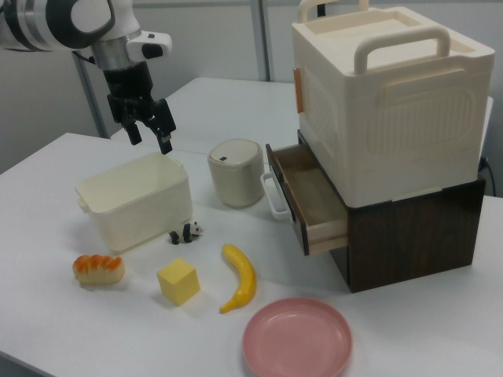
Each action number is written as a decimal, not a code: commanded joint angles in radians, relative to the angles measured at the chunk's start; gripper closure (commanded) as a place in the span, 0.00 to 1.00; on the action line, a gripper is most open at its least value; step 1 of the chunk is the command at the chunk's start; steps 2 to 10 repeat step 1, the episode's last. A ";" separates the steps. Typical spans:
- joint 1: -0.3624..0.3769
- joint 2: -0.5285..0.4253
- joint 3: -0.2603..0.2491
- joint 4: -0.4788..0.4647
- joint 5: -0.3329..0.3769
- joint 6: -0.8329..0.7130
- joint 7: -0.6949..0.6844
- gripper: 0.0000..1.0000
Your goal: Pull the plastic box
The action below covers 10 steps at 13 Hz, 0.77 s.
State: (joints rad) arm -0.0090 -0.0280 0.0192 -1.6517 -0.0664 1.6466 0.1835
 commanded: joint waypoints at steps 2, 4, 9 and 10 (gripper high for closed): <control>0.017 -0.009 -0.015 0.006 0.022 -0.019 0.007 0.00; 0.017 -0.009 -0.015 0.006 0.022 -0.019 0.007 0.00; 0.017 -0.009 -0.015 0.006 0.022 -0.019 0.007 0.00; 0.017 -0.009 -0.015 0.006 0.022 -0.019 0.007 0.00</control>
